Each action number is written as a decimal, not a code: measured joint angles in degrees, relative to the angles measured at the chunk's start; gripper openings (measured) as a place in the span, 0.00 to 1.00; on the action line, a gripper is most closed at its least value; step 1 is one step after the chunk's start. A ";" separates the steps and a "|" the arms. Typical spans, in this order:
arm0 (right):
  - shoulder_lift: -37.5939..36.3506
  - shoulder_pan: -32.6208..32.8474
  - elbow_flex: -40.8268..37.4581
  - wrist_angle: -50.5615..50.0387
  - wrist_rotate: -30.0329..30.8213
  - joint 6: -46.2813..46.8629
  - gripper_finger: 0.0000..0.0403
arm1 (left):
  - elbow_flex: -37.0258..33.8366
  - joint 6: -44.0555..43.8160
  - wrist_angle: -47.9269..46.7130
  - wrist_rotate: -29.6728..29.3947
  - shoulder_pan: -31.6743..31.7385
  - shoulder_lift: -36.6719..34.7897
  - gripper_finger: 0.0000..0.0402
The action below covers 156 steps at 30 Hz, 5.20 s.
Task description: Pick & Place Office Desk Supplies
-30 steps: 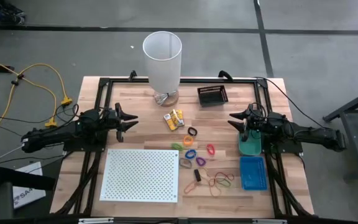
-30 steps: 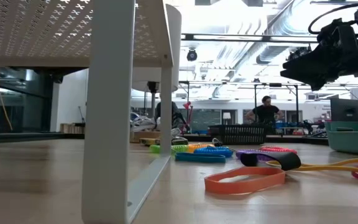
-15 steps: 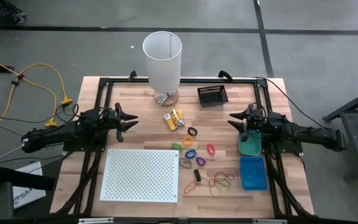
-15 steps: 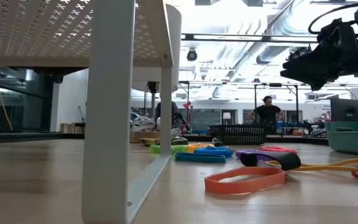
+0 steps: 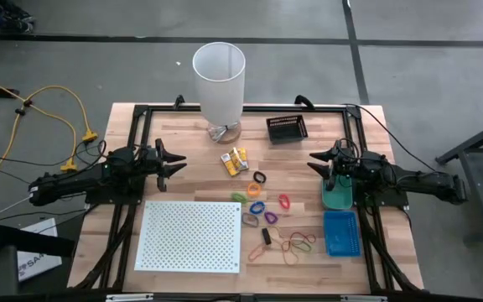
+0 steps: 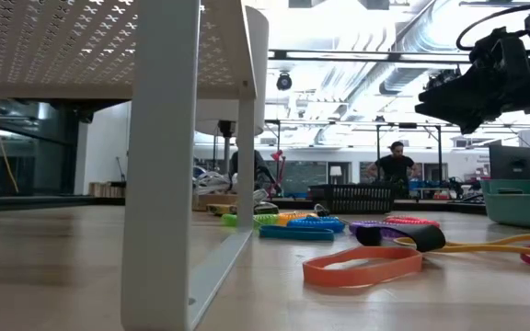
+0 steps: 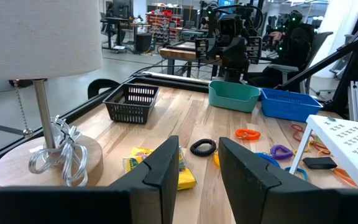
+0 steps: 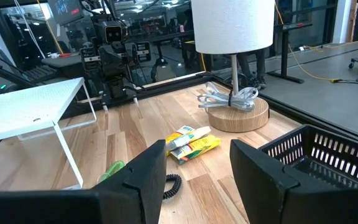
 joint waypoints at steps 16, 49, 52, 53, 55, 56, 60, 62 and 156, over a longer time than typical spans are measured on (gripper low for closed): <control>-0.01 -0.01 0.01 0.00 0.00 0.00 0.41 | 0.00 0.00 0.02 0.01 -0.01 0.00 0.27; -0.02 0.00 0.00 0.02 0.28 -0.01 0.41 | 0.00 0.00 0.24 0.00 0.00 -0.02 0.27; -0.01 -0.01 0.00 0.07 0.28 -0.01 0.41 | 0.00 0.00 0.24 0.00 0.00 -0.02 0.27; -0.01 -0.01 0.01 0.10 0.30 -0.01 0.41 | 0.00 0.00 0.24 0.00 0.00 0.00 0.27; 0.00 -0.02 0.00 0.12 0.29 0.00 0.41 | 0.00 0.00 0.24 0.00 0.00 -0.01 0.27; -0.01 -0.02 0.00 0.16 0.21 0.09 0.41 | 0.00 0.00 0.24 0.00 0.00 -0.01 0.27; -0.02 0.00 0.00 0.20 -1.28 2.53 0.41 | 0.00 0.00 0.24 0.00 0.00 -0.01 0.27; 0.00 -0.01 0.00 0.20 -1.30 4.97 0.41 | 0.00 0.00 0.24 0.00 0.00 -0.01 0.27; 84.58 34.03 45.72 6.75 -12.22 47.91 0.41 | 0.00 0.00 0.26 0.00 0.00 -0.01 0.27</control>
